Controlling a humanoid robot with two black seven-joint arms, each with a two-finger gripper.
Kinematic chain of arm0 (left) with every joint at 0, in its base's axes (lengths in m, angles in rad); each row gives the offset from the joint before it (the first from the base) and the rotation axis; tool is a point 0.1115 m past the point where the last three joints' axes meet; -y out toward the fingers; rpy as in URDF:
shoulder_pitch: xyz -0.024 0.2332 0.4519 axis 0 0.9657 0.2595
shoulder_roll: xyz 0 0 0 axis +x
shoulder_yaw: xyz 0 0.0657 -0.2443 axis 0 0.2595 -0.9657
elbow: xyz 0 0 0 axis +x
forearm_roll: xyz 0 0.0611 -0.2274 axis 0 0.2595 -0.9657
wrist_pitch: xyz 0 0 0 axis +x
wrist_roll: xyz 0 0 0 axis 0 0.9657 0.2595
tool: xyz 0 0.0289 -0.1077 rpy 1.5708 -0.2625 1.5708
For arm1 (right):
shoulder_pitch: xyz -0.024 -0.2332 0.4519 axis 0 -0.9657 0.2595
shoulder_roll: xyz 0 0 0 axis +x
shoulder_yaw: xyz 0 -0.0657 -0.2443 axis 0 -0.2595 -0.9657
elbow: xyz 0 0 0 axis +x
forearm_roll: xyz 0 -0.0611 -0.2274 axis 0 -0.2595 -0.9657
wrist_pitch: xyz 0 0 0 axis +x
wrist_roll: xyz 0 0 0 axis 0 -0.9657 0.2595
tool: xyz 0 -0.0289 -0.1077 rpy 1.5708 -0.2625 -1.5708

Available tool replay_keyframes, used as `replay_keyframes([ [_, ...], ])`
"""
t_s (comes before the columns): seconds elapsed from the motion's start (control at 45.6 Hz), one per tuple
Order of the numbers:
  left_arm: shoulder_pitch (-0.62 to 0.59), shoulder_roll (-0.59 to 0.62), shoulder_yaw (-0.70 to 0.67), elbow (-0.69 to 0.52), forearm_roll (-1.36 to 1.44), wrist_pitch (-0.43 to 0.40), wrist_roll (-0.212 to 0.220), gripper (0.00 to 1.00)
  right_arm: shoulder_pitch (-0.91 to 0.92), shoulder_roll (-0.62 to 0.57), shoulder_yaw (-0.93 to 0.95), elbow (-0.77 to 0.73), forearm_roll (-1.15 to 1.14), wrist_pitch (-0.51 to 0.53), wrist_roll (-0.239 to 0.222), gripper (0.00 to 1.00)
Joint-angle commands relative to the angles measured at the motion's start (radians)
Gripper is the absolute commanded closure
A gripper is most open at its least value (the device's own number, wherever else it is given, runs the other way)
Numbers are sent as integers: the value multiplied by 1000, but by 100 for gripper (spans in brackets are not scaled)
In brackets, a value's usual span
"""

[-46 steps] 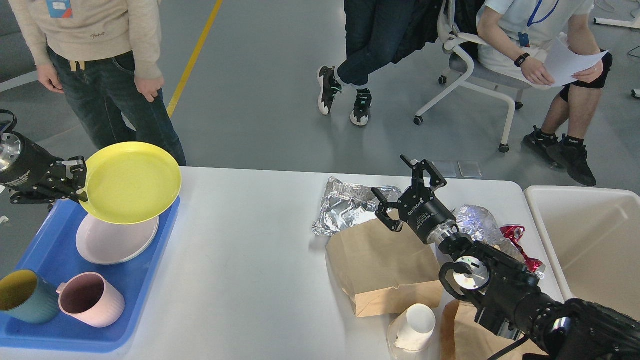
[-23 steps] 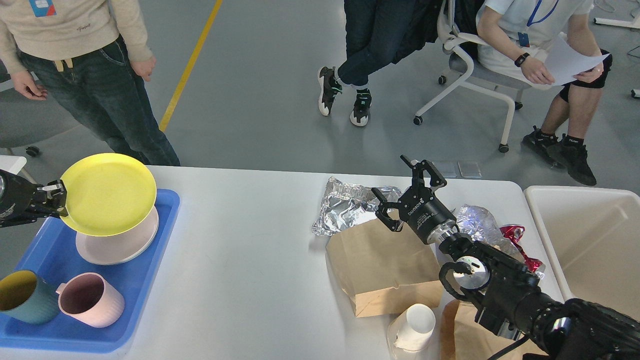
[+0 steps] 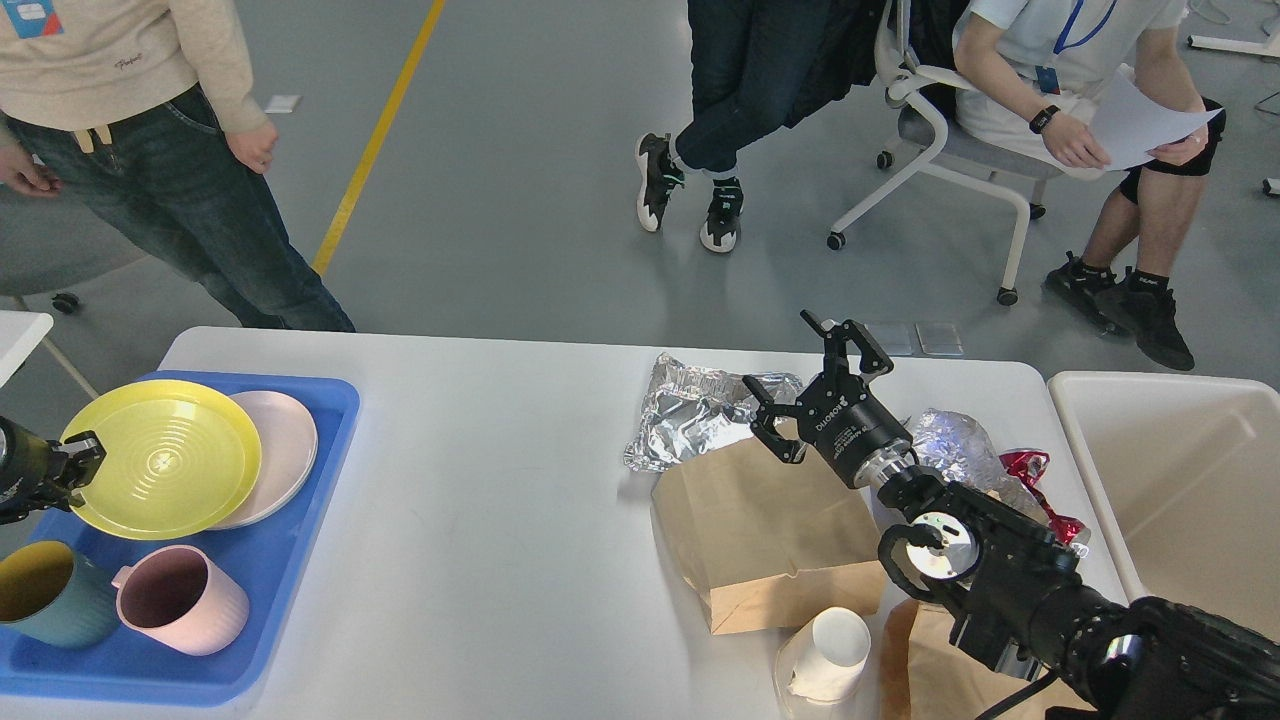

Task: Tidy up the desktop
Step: 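Lower the yellow plate onto the pink plate in the tray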

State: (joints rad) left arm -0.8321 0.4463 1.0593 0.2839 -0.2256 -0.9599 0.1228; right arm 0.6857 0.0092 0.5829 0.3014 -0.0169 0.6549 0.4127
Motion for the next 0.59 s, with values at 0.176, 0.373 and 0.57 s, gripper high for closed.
replay_keyframes([
  [0.176, -21, -12, -9, 0, 2, 0, 18, 100, 0, 0, 0, -1, 0, 0, 0, 0],
  [0.373, -48, -29, -9, 3, 0, 0, 18, 100, 0, 0, 0, 1, 0, -1, 0, 0],
  [0.57, -53, -66, -7, 3, 2, 85, 12, 100, 0, 0, 0, -1, 0, 0, 0, 0],
])
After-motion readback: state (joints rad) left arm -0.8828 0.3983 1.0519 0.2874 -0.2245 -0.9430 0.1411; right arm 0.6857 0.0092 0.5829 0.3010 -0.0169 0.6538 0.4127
